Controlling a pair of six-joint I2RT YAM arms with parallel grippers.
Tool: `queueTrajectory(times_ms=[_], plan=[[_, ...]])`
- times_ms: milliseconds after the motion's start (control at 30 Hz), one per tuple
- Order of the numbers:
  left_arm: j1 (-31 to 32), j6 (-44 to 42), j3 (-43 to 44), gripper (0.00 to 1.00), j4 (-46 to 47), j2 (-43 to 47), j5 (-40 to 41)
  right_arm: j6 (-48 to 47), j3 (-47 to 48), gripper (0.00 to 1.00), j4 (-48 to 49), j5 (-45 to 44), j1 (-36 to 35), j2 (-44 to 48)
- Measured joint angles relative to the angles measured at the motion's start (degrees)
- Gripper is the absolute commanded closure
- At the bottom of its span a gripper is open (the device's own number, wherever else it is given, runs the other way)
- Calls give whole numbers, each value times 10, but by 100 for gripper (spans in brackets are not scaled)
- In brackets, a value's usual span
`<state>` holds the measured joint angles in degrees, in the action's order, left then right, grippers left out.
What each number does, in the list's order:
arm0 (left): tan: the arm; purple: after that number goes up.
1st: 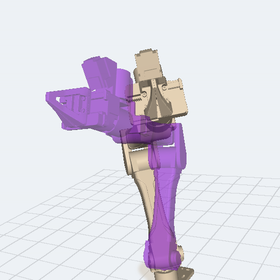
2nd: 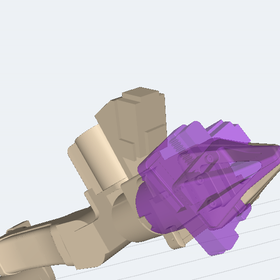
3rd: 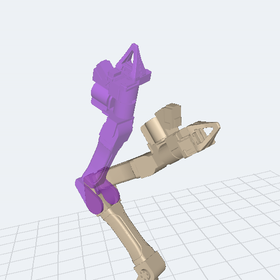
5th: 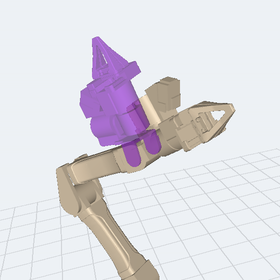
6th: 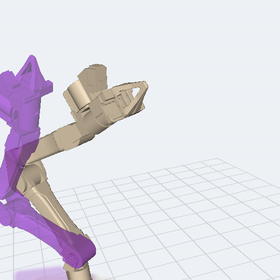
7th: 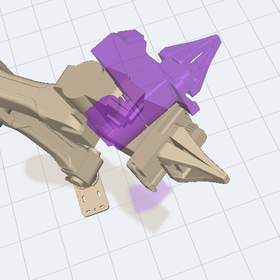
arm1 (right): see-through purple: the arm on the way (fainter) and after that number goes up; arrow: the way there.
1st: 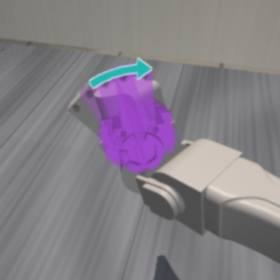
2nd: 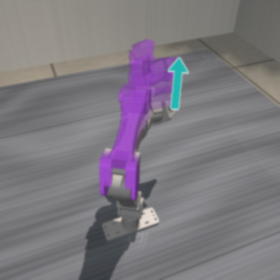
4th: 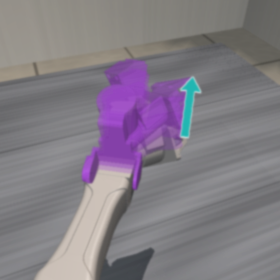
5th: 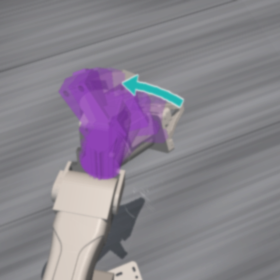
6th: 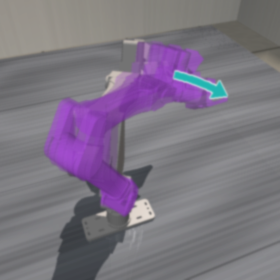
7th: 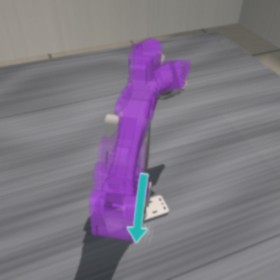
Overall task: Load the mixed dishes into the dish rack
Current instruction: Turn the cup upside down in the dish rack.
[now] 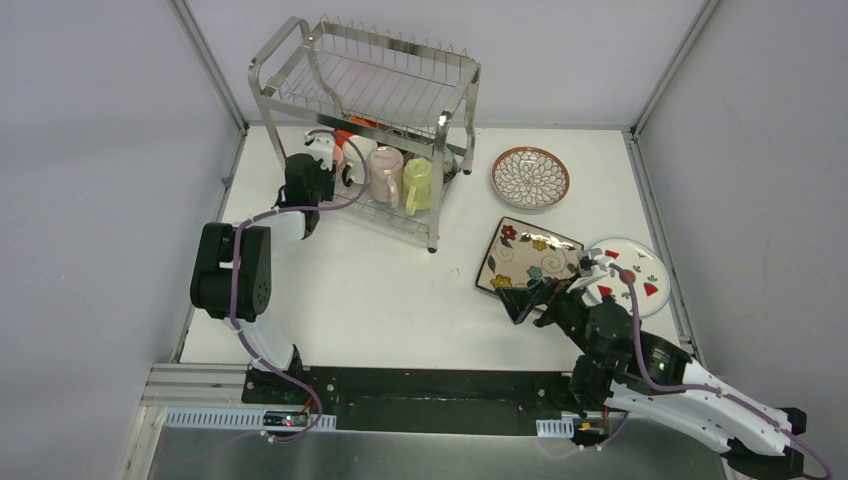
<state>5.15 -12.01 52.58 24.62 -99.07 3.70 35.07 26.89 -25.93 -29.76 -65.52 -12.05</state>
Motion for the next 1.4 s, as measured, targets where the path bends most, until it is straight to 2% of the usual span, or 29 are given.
queueTrajectory(times_ms=[133,233,300,433,533,700,800,1033,1133,1300,1367,1400], plan=[[0,-5,0,85,-11,7,-3,12,16,0,-23,0,0,-15],[2,-9,0,95,-11,14,-12,22,28,0,-36,1,0,-26],[0,0,0,99,-23,15,-12,28,32,0,-41,2,0,-26],[0,13,0,98,-26,16,-8,40,33,0,-51,2,0,-24],[0,24,0,88,-28,16,-8,45,33,0,-52,2,0,-17],[0,35,0,63,-28,16,-7,50,33,0,-53,4,0,-16],[0,38,0,52,-28,16,-6,53,33,0,-54,4,0,-16],[0,47,0,39,-67,49,-12,71,38,0,-82,0,0,-40],[0,58,0,32,-90,88,-23,83,47,0,-104,-3,0,-63],[0,98,-3,27,-151,179,-55,109,62,0,-134,-14,0,-90],[0,119,-3,3,-198,221,-72,118,64,0,-139,-18,0,-96],[0,122,-3,1,-204,226,-74,121,64,0,-141,-20,0,-99]])
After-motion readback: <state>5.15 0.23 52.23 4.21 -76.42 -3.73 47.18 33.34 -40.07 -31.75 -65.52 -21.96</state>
